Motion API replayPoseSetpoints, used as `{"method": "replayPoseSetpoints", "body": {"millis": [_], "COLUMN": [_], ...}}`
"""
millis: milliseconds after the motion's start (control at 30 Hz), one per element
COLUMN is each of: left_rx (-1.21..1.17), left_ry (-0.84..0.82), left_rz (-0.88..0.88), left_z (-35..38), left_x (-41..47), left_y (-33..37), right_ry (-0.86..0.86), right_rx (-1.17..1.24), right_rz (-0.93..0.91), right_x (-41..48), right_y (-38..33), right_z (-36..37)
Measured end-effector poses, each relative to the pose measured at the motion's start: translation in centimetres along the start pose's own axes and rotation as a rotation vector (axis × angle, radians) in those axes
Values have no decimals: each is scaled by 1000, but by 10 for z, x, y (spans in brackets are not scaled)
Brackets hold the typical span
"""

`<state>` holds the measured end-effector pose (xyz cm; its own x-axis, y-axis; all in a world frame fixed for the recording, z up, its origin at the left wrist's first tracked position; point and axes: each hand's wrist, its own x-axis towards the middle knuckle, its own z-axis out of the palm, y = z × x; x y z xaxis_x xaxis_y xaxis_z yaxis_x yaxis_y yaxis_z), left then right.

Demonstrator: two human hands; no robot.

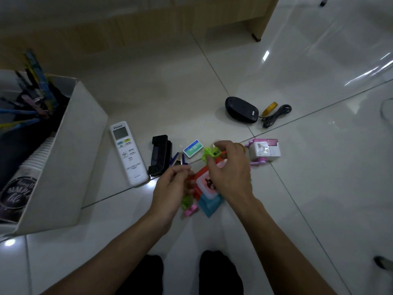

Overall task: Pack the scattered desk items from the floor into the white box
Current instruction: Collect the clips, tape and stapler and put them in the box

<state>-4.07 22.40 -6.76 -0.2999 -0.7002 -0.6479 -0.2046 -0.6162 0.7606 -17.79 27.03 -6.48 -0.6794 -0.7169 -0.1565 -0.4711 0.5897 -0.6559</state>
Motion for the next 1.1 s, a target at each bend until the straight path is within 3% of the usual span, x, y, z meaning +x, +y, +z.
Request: {"method": "replayPoseSetpoints", "body": {"millis": [100, 133, 200, 267, 333, 467, 533, 633, 700, 800, 867, 933, 1100], "left_rx": [-313, -402, -548, -568, -512, -461, -459, -464, -469, -450, -491, -519, -481], "left_ry": [-158, -175, -120, -57, -54, -84, -89, -79, -81, -70, -6, 116, 296], "left_rz": [-174, -222, -260, -247, -241, -249, -259, -261, -270, -286, -247, -194, -122], "left_z": [2, 1, -2, -3, -4, -6, -8, -11, -14, -18, -20, -24, -36], "left_x": [0, 1, 5, 7, 5, 1, 1, 2, 3, 2, 1, 2, 2], "left_y": [6, 8, 10, 10, 9, 11, 12, 9, 8, 7, 3, -1, -4], "right_ry": [-262, -278, -148, -53, -86, -97, -81, -33, -143, -377, -339, -339, -565], "right_rx": [171, 184, 207, -46, -345, -437, -332, 72, 236, 254, 249, 109, -627], "right_rz": [-124, -157, -94, -54, -86, -144, -117, -41, -22, -97, -109, -99, -329], "right_x": [-22, -26, -22, -7, 6, 20, 19, 3, -17, -46, -53, -52, -56], "right_y": [-15, -14, -7, 3, 9, 8, 7, -4, -14, -19, -14, -9, -16], "right_z": [-6, -4, 2, 9, 16, 28, 29, 20, 10, 8, 12, 14, 33]}}
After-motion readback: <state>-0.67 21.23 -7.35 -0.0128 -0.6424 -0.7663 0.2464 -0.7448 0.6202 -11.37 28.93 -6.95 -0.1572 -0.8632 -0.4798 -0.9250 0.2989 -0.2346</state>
